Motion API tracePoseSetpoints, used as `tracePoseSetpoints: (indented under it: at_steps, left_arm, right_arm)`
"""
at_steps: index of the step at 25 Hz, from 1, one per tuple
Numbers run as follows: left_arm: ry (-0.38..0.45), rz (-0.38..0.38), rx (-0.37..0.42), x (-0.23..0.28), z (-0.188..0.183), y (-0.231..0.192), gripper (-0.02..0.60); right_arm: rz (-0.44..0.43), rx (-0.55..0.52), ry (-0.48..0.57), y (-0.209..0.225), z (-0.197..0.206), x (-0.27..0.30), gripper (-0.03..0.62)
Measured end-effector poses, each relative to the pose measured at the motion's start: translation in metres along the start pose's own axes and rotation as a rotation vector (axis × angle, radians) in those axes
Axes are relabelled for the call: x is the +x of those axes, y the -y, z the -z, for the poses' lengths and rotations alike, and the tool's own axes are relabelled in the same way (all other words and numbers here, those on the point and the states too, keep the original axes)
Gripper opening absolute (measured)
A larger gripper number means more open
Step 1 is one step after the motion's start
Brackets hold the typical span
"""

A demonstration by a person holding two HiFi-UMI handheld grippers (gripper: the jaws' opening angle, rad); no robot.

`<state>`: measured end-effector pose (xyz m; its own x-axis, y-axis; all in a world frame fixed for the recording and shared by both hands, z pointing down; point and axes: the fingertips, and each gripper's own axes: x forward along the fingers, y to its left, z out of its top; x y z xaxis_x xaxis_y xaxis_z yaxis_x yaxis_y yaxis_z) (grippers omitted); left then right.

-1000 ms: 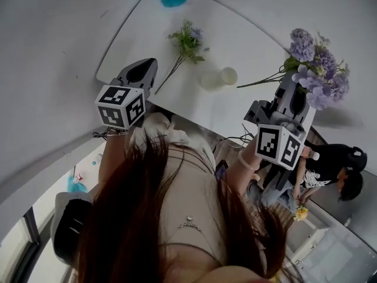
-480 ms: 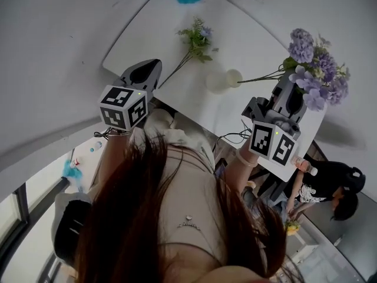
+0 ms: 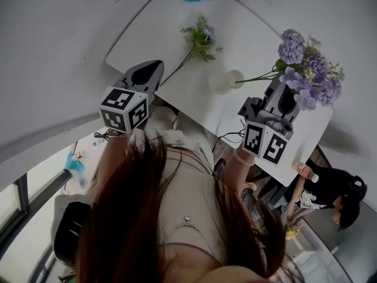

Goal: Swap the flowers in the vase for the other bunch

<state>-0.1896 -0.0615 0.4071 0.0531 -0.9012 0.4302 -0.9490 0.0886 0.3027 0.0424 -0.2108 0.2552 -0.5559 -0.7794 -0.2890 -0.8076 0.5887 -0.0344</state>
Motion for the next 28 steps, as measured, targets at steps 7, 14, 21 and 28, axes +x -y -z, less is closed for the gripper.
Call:
tracePoseSetpoints:
  at_steps: [7, 14, 21, 28]
  left_arm:
    - [-0.011, -0.007, 0.016, -0.003, -0.009, 0.013, 0.005]
    - [-0.033, 0.005, 0.035, 0.0, -0.013, 0.025, 0.005]
    - [-0.055, 0.026, 0.042, 0.014, -0.003, 0.02, 0.005]
    - [-0.072, 0.048, 0.053, 0.019, -0.004, 0.023, 0.005]
  right_arm:
    - [-0.033, -0.004, -0.017, 0.001, 0.005, -0.002, 0.06]
    - [-0.055, 0.025, -0.042, 0.0, 0.017, -0.004, 0.06]
    - [-0.083, 0.004, -0.09, -0.015, 0.05, -0.009, 0.06]
    - [-0.085, 0.019, -0.135, -0.021, 0.066, -0.015, 0.06]
